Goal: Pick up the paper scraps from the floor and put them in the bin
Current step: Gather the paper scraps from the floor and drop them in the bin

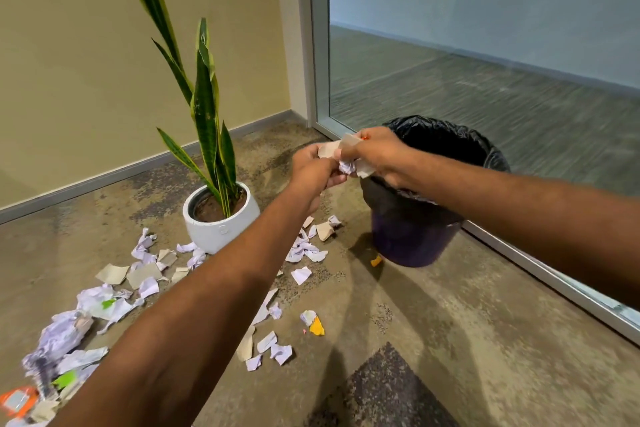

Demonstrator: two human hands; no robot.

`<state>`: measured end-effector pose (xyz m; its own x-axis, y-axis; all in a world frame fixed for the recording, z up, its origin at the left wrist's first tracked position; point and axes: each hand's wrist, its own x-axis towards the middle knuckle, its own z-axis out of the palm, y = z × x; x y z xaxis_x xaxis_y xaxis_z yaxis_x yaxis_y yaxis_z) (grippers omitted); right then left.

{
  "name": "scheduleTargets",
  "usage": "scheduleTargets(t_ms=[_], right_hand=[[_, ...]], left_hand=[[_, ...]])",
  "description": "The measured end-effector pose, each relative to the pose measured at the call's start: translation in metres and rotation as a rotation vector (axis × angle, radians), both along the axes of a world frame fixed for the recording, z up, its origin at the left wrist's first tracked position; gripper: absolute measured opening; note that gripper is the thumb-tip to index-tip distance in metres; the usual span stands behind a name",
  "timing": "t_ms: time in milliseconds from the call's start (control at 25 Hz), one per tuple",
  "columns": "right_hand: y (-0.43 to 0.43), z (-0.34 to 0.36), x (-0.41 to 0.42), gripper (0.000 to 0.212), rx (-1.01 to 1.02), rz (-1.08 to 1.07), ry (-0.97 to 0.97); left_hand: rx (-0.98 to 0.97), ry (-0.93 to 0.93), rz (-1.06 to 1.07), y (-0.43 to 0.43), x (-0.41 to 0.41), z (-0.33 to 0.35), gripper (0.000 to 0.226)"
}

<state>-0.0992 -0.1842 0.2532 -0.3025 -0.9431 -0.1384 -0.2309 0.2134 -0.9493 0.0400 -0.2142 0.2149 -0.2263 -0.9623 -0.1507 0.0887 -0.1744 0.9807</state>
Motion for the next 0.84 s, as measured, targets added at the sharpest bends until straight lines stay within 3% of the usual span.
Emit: scheduleTargets(t_ms=[320,520,640,680,760,840], right_hand=[[0.000,0.013,-0.073,0.017,-0.015,-0.115,-0.115],[0.009,-0.008,-0.111,0.013,0.191,-0.121,-0.086],[0.014,-0.010,-0.121,0.007,0.336,-0.131,0.041],[0.014,-0.009,-0.123,0.015,0.365,-0.138,0.077],[0.013,-0.007,-0.122,0.024,0.336,-0.183,0.089],[0.012,-0.004,-0.113,0.007,0.216,-0.221,0.053]], left_hand=[[0.115,0.083,-0.186,0.007,-0.076,0.034,0.029],[0.164,0.054,-0.295,0.012,-0.100,0.030,0.039],[0.162,0.039,-0.305,0.011,-0.099,0.026,0.043],[0.151,0.031,-0.306,0.010,-0.096,0.025,0.040],[0.137,0.037,-0.298,0.007,-0.090,0.021,0.033],[0.130,0.053,-0.267,0.004,-0.081,0.017,0.029]])
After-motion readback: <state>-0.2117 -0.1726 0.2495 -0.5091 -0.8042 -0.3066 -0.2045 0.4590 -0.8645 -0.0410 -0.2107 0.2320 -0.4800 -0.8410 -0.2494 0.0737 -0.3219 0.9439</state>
